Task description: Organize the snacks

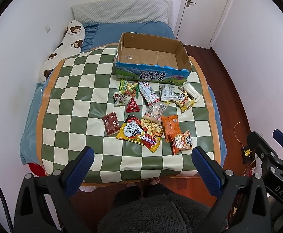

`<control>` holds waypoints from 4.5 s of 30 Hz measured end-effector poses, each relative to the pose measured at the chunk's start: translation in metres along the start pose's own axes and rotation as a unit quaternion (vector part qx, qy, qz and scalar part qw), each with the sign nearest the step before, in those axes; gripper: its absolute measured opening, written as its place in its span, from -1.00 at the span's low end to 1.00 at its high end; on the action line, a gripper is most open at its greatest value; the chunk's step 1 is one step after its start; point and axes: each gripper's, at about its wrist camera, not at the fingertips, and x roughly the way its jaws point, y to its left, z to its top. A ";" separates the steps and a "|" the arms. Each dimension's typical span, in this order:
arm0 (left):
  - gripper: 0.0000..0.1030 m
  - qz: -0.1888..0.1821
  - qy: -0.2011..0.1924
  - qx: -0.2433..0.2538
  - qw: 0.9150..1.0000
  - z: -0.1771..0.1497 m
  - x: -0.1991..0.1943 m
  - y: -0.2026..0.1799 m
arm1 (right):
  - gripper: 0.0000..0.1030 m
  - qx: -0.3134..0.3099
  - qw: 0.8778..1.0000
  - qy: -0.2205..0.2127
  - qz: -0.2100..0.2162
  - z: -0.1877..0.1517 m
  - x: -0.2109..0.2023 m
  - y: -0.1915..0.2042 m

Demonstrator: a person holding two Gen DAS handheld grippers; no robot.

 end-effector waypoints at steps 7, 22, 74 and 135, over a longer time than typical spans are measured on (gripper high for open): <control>1.00 0.000 -0.001 0.000 1.000 0.000 0.000 0.002 | 1.00 -0.004 1.000 -0.003 -0.004 0.005 -0.002 0.002; 1.00 0.006 -0.008 -0.002 1.000 0.009 -0.005 0.012 | 1.00 -0.004 1.000 -0.006 -0.005 0.010 -0.001 0.001; 0.97 -0.011 0.250 -0.169 0.953 0.003 0.266 0.073 | 1.00 0.061 0.973 0.222 0.012 -0.050 0.293 -0.019; 0.89 0.015 0.263 -0.026 0.964 0.092 0.332 0.037 | 0.56 -0.122 0.932 0.337 0.052 -0.015 0.428 0.108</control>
